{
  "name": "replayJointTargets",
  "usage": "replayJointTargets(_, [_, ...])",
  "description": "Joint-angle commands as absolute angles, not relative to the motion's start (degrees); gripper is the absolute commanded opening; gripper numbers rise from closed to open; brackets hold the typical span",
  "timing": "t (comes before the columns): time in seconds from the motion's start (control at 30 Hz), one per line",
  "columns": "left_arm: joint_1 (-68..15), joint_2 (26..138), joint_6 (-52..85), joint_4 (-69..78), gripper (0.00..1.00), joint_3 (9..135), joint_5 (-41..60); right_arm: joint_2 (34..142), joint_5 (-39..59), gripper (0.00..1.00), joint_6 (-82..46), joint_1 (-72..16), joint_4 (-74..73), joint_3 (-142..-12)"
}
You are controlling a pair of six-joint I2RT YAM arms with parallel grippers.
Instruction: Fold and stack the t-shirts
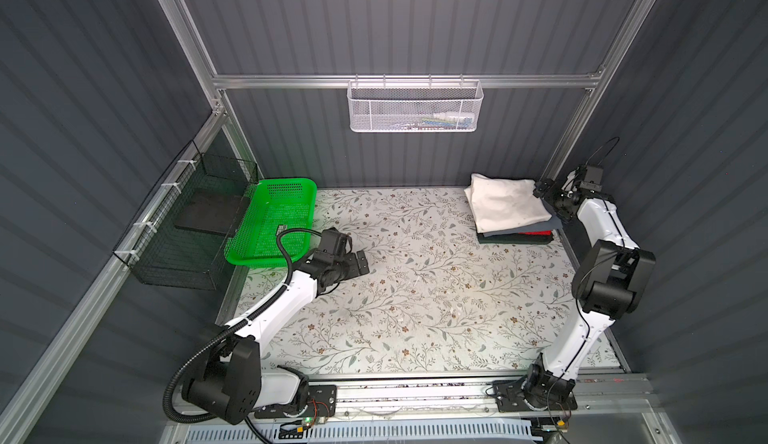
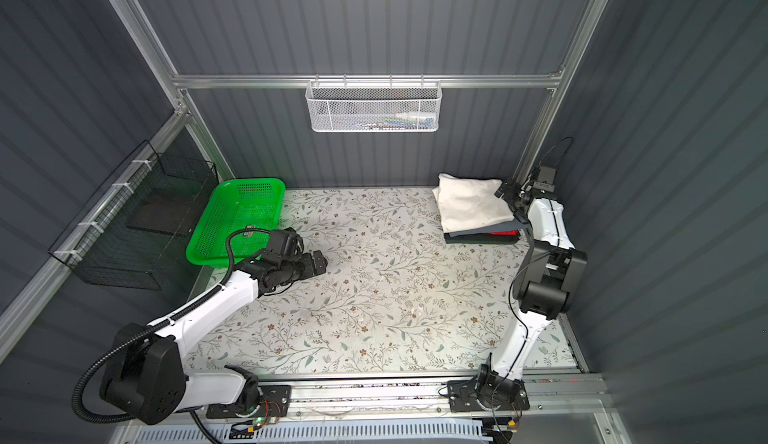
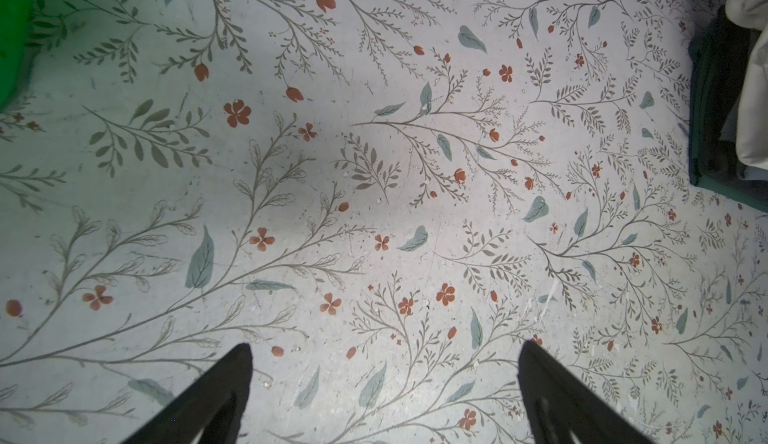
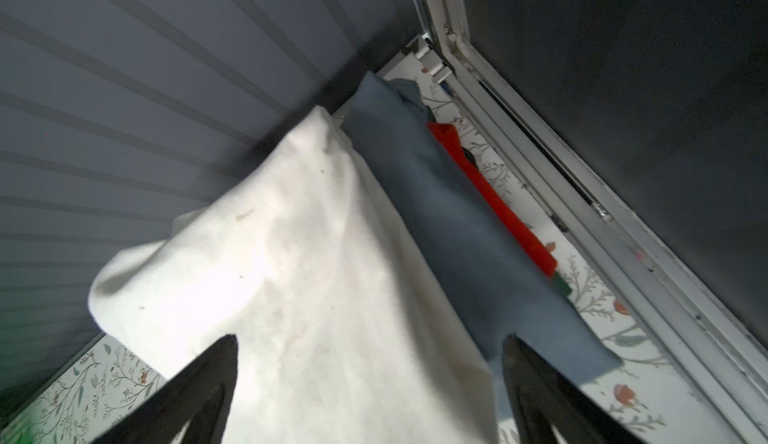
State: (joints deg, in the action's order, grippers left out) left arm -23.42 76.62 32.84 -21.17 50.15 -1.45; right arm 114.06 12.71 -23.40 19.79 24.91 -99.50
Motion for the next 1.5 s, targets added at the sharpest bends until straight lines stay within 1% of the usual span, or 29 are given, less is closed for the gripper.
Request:
replayJointTargets(0.0, [-22.94,76.98,33.51,-19.86,1.0,48.82,0.03,113.84,13.3,0.97,-21.56,20.84,26.3,-98.07])
replayJointTargets(0.13, [-22.94,78.54,32.44,-20.32,1.0,49.45,-0.72,113.81,13.11,0.94,-22.0,21.83,25.6,-95.48])
replayJointTargets(0.3, [-22.94,79.65,31.77,-19.87,1.0,49.93,-0.88,113.75,16.48,0.88,-23.41,23.03,22.59,-91.97])
replayJointTargets(0.43, [-22.94,80.43,31.05,-19.6,1.0,50.07,-1.34,112.64,15.22,0.89,-23.18,23.22,22.61,-89.79])
replayJointTargets(0.5, [-22.94,80.77,30.44,-19.51,1.0,49.96,-2.84,110.5,15.1,0.92,-23.97,23.38,20.44,-86.86])
replayJointTargets(0.57, [-22.94,80.92,29.94,-19.49,1.0,50.14,-5.16,106.76,15.46,0.99,-25.31,23.38,17.18,-81.7])
replayJointTargets(0.83, [-22.94,77.96,27.91,-15.95,1.0,49.62,-15.19,87.71,12.16,0.99,-31.53,23.34,6.79,-58.27])
replayJointTargets(1.03, [-22.94,74.51,26.42,-11.87,1.0,45.84,-23.23,73.75,6.59,0.99,-31.08,23.24,8.81,-47.71])
replayJointTargets(1.17, [-22.94,74.16,26.07,-10.74,1.0,44.14,-26.74,64.8,6.5,0.99,-31.45,23.29,7.44,-40.92])
replayJointTargets(1.27, [-22.91,73.62,24.84,-9.08,1.0,42.65,-30.31,59.52,6.54,0.99,-32.22,23.2,4.13,-35.68])
replayJointTargets(1.4, [-22.85,70.76,22.77,-4.72,1.0,38.91,-37.71,55.9,3.32,0.99,-32.34,23.12,-0.27,-29.77])
replayJointTargets(1.47, [-22.85,68.29,21.98,-1.36,1.0,35.8,-41.35,54.73,3.46,0.99,-31.03,22.85,-5.48,-26.23])
